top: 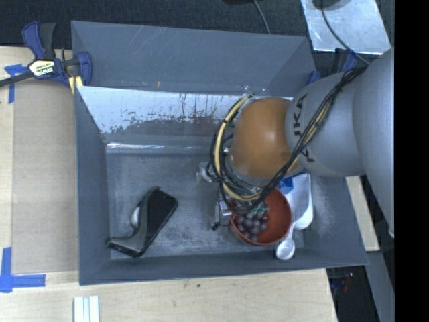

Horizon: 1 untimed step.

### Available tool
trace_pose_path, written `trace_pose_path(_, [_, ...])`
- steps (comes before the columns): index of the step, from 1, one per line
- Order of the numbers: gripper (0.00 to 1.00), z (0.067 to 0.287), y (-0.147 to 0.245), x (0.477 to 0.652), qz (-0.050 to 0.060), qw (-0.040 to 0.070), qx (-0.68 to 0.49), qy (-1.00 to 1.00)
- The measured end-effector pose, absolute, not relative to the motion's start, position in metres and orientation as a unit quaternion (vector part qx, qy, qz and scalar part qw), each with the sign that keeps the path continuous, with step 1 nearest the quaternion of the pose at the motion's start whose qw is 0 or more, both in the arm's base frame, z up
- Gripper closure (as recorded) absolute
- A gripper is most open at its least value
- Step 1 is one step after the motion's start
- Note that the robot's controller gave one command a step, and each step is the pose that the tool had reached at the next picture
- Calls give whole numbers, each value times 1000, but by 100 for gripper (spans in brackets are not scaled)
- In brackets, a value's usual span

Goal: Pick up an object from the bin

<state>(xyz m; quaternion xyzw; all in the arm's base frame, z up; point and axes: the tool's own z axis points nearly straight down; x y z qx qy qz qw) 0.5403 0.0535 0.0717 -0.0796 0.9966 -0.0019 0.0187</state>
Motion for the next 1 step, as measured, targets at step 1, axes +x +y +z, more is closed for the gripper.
trace_pose_path(1, [0,71,42,516,-1,20,-75,997])
